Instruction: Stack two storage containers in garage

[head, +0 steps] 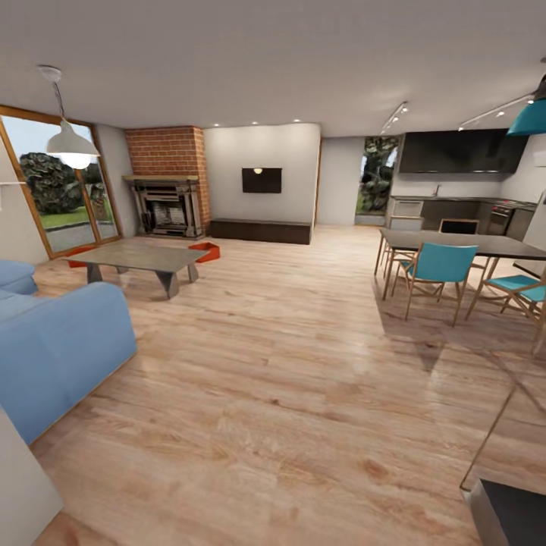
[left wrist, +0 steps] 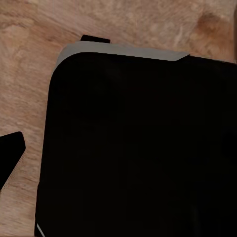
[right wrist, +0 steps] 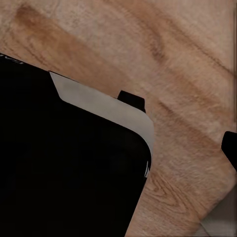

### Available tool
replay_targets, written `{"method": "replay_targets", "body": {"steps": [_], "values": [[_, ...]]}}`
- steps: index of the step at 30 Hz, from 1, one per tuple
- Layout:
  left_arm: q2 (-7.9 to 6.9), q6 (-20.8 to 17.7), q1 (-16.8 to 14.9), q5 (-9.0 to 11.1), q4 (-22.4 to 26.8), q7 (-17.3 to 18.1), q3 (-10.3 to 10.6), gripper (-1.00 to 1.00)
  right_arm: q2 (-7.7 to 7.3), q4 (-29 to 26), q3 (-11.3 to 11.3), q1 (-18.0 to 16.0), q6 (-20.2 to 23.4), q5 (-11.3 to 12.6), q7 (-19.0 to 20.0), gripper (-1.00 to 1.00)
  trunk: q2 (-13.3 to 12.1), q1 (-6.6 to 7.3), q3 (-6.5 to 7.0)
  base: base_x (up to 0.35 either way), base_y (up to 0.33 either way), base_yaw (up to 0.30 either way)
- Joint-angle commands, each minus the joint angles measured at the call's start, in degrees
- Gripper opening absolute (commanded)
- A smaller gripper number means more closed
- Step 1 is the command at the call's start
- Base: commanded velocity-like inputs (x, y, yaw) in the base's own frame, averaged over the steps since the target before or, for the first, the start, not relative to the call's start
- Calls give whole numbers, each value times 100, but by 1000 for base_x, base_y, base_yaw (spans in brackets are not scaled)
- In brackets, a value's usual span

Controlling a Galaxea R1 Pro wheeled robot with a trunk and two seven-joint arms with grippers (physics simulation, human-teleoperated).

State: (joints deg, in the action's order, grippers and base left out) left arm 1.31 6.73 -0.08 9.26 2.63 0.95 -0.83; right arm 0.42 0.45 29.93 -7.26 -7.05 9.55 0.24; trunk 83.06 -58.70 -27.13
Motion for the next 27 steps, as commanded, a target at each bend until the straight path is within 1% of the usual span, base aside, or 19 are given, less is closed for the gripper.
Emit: {"method": "replay_targets", "body": {"steps": [1, 27], "values": [[1, 12, -1, 41, 1, 10, -5, 100, 2, 8, 48, -4, -24, 57, 3, 100, 2, -3, -5, 321, 0, 0], [1, 12, -1, 41, 1, 10, -8, 100, 2, 8, 60, -4, -7, 40, 4, 100, 2, -3, -5, 321, 0, 0]]}}
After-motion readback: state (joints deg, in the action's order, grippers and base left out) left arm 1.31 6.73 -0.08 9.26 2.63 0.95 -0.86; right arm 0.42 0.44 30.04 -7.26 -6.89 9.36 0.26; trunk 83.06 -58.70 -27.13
